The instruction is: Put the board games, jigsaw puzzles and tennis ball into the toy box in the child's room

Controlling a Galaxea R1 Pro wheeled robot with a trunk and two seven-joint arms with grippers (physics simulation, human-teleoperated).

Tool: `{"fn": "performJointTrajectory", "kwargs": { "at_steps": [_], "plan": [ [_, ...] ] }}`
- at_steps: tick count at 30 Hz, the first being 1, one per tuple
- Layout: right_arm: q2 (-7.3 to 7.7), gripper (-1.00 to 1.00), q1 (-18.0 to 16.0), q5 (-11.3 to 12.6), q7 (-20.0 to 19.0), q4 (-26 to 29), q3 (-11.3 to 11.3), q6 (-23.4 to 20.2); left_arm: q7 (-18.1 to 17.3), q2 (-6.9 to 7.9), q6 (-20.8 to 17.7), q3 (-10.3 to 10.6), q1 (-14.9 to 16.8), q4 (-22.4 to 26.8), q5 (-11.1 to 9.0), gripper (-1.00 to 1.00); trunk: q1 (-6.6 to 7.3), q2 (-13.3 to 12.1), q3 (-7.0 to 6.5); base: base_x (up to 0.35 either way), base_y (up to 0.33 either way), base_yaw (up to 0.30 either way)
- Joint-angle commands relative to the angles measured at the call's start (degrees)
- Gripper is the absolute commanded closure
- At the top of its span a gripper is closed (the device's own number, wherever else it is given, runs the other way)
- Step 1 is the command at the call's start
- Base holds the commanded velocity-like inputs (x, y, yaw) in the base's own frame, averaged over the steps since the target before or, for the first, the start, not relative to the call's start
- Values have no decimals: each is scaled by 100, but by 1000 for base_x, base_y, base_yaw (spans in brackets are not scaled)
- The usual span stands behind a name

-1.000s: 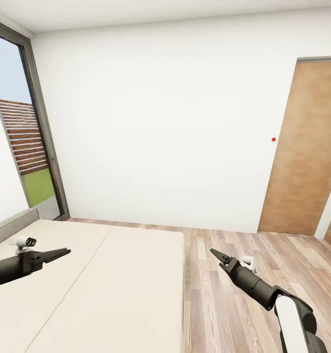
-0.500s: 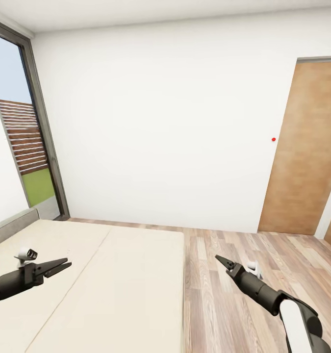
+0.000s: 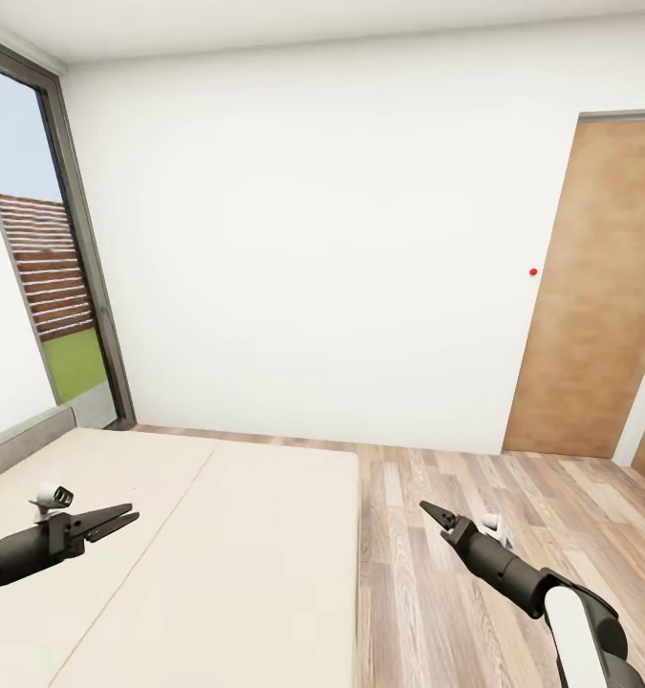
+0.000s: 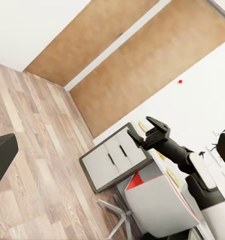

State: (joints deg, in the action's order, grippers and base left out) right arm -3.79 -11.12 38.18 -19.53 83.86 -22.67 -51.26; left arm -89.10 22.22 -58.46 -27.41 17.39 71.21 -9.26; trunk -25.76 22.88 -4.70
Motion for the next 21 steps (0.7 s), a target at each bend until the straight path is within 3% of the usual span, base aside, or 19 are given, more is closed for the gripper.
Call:
{"fn": "performJointTrajectory", "kwargs": {
  "at_steps": [1,11,12,15,21],
  "plan": [
    [-5,-100,-5,-30,-42,-3,-18,-33,8,1,-61,-1,1,-1,5,-100,-2,4,0,0,0,0],
    [0,-100,-5,-22,-42,-10,-25,-33,329,14,-55,-15,3,-1,11,-100,-2,4,9,0,0,0],
    [1,-100,-5,-22,-42,-10,-26,-33,596,22,-54,-13,6,-1,18,-100,-2,4,15,0,0,0],
    [1,-100,-5,-22,-42,-10,-25,-33,790,29,-41,-16,8,-1,78,-100,-2,4,34,0,0,0],
    [1,-100,-4,-21,-38,-10,-19,-33,1729,2,-20,-18,51,38,505,-100,-2,4,56,0,0,0]
  ]
}}
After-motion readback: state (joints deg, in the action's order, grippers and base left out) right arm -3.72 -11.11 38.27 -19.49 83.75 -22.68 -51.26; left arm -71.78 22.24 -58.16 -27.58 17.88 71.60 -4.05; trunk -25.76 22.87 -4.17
